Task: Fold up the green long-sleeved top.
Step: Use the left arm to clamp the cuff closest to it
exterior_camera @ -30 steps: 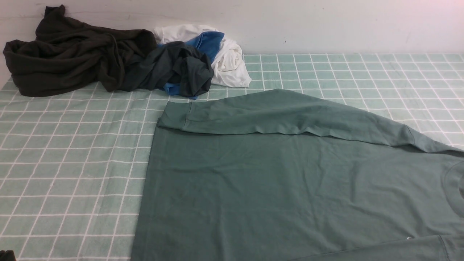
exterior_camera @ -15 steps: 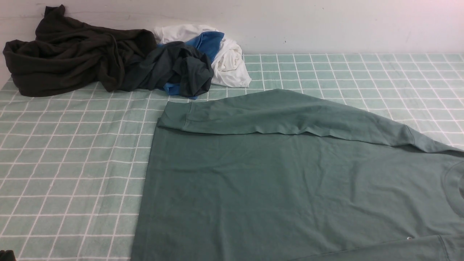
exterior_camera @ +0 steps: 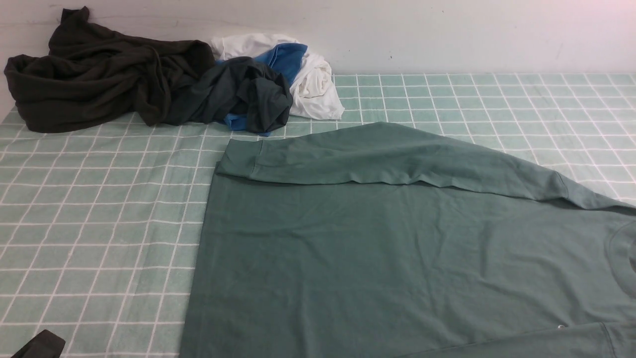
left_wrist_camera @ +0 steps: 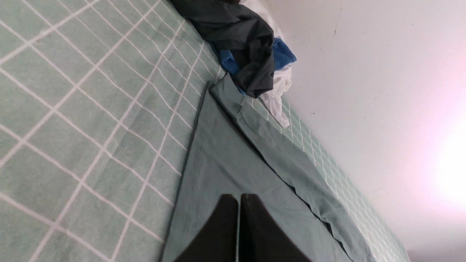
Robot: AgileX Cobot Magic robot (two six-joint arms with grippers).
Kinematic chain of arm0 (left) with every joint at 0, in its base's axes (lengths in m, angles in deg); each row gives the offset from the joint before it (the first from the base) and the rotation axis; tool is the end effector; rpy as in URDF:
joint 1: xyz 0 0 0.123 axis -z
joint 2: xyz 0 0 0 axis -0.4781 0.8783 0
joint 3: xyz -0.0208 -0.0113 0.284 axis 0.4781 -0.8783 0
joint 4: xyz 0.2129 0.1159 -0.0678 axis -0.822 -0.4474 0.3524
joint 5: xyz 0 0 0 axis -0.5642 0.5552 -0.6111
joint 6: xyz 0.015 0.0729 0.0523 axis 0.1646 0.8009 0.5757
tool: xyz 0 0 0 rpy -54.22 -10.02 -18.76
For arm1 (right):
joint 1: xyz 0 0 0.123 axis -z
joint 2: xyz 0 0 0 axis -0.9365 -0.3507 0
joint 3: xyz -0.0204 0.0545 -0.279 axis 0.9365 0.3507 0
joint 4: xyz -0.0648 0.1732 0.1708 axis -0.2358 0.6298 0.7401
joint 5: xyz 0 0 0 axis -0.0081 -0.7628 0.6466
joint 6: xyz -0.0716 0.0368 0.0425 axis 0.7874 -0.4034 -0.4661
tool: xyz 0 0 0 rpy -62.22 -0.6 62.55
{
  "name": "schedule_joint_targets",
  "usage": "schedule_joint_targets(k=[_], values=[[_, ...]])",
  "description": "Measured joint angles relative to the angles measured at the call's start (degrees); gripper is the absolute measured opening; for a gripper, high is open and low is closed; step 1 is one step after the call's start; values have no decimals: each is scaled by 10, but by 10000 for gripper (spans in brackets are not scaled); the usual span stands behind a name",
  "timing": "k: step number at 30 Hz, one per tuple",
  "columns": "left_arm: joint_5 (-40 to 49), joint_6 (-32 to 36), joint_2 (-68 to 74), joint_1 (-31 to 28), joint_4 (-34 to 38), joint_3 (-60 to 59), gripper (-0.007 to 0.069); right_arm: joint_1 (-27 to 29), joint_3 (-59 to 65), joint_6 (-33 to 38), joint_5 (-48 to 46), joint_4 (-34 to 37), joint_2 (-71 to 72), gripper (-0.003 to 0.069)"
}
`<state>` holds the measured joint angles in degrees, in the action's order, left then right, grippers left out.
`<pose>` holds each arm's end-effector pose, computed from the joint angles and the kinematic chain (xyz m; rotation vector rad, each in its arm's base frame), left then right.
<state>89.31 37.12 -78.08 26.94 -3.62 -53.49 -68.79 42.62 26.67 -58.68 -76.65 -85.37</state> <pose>0.0548 -0.0138 0.1835 -0.7040 1.6516 -0.7972 0.0531 -0.0020 0.1738 0.2355 1.8388 0.1380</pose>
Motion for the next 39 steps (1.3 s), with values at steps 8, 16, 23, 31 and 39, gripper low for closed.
schedule_joint_targets(k=[8, 16, 23, 31, 39], values=[[-35, 0, 0, 0, 10, 0, -3, 0, 0, -51, 0, 124, 0, -14], [-9, 162, 2, 0, -9, 79, -3, 0, 1, -130, 8, 417, 0, -14], [139, 287, 145, 0, -85, 227, -3, 0, 1, -55, 67, 400, 0, -14], [458, 317, 414, 28, -297, 458, -3, 0, -138, 145, -12, 316, -84, -14], [499, 318, 606, 248, -371, 533, -1, -16, -408, 331, -372, 208, -348, -14]])
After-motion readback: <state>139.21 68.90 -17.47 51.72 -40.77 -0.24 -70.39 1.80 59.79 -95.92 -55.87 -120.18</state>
